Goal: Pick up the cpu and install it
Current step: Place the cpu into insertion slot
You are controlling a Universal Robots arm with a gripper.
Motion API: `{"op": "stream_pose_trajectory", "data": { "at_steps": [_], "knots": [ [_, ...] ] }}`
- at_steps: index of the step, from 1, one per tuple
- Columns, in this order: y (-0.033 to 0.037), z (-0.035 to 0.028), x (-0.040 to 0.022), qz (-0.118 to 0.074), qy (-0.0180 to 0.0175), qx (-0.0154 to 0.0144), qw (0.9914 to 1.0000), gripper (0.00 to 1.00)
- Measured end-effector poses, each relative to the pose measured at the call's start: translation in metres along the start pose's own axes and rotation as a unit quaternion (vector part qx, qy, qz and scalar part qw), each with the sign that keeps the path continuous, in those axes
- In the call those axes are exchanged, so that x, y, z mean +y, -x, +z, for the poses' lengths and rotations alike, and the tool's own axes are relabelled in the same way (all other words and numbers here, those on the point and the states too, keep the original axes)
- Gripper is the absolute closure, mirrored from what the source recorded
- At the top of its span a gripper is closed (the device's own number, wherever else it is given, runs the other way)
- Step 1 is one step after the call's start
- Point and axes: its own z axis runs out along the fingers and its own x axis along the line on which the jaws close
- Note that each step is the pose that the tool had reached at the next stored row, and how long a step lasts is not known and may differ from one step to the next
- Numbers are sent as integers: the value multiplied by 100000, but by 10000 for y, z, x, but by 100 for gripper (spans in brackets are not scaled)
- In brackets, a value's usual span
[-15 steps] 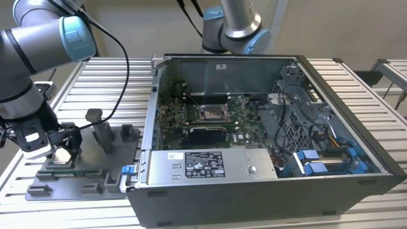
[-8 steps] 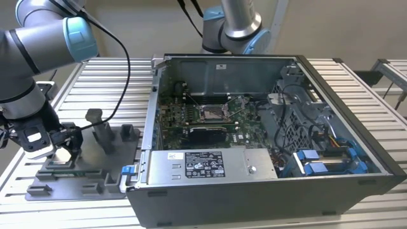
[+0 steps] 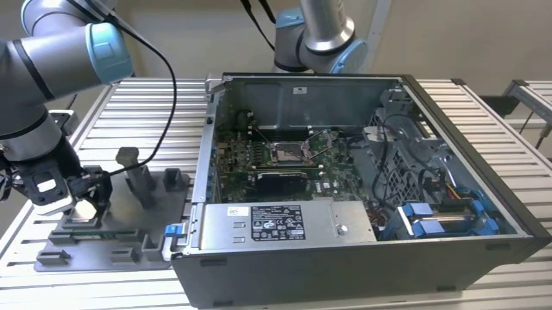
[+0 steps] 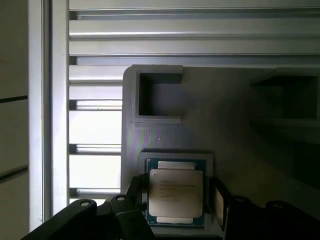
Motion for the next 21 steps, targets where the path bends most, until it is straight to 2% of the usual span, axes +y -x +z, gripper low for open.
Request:
{"op": "stream_pose_trajectory", "data": {
  "at_steps": [5, 21],
  "knots": [
    [0, 0, 0, 7, -139, 23, 100000, 0],
    [-1, -11, 1, -673, -260, 61, 99997, 0]
  ]
}}
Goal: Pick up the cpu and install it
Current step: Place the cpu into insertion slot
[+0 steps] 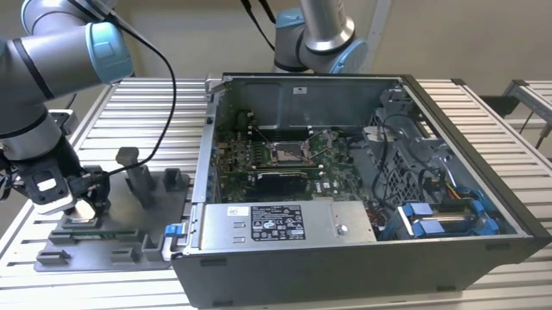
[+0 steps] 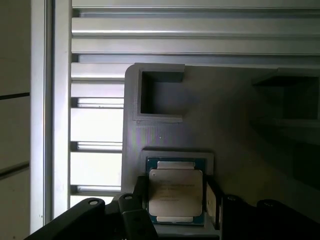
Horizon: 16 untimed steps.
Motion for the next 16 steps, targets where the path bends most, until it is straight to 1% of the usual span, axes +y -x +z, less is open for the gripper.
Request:
{"op": "stream_pose_trajectory", "data": {
  "at_steps": [4, 5, 16],
  "knots": [
    [0, 0, 0, 1, -38, 2, 100000, 0],
    [0, 0, 0, 1, -47, 0, 100000, 100],
    [0, 0, 0, 3, -147, 2, 100000, 100]
  ]
}}
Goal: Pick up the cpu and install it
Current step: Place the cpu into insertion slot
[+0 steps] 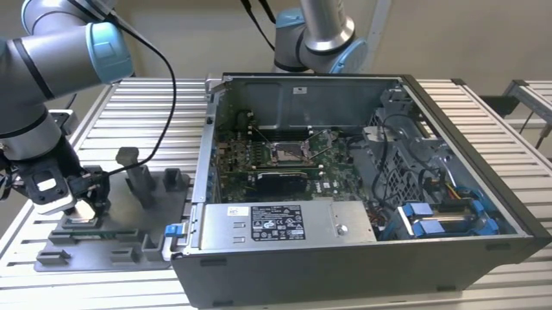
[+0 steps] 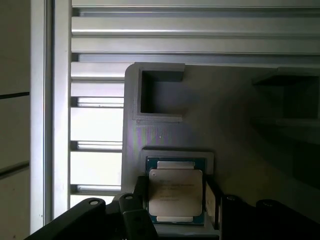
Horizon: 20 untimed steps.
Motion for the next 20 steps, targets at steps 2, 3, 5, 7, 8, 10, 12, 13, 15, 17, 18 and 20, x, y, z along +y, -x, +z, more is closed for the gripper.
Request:
{"op": "stream_pose_trajectory", "data": {
  "at_steps": [2, 3, 5, 7, 8, 10, 12, 13, 15, 17, 18, 20],
  "knots": [
    [0, -1, 0, 1, -31, 20, 100000, 100],
    [1, -8, 2, -1, -111, 42, 100000, 100],
    [0, -43, 3, -4, -355, 76, 99999, 100],
    [-1, -83, 4, -5, -525, 84, 99999, 100],
    [-1, -105, 5, -4, -572, 89, 99998, 100],
    [-2, -146, 7, -2, -665, 98, 99998, 100],
    [-3, -189, 10, 1, -771, 110, 99997, 100],
    [-3, -213, 11, 3, -834, 112, 99996, 100],
    [-4, -303, 16, 7, -1017, 132, 99995, 100],
    [-5, -370, 19, 9, -1087, 146, 99994, 100],
    [-6, -403, 21, 10, -1130, 157, 99993, 100],
    [-7, -469, 24, 10, -1195, 172, 99993, 100]
  ]
}}
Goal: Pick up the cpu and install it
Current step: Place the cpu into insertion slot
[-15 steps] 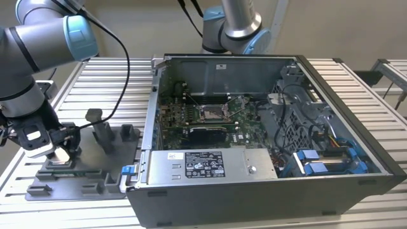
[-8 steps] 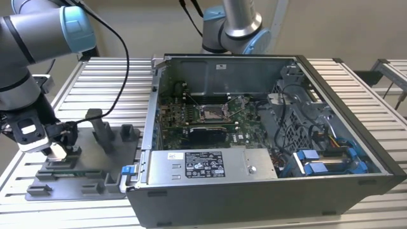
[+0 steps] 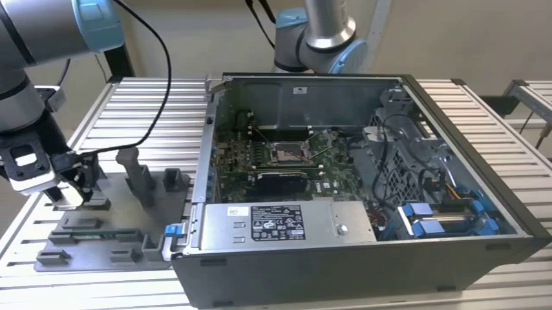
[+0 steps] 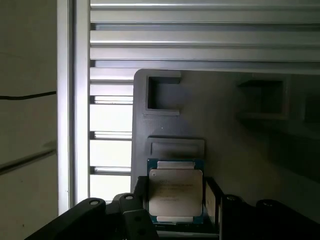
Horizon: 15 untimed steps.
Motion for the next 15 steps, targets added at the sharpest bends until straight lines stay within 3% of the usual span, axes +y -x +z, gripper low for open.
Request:
{"op": "stream_pose_trajectory", "data": {
  "at_steps": [15],
  "knots": [
    [-11, -538, 23, 13, -251, 80, 100000, 100]
  ]
}}
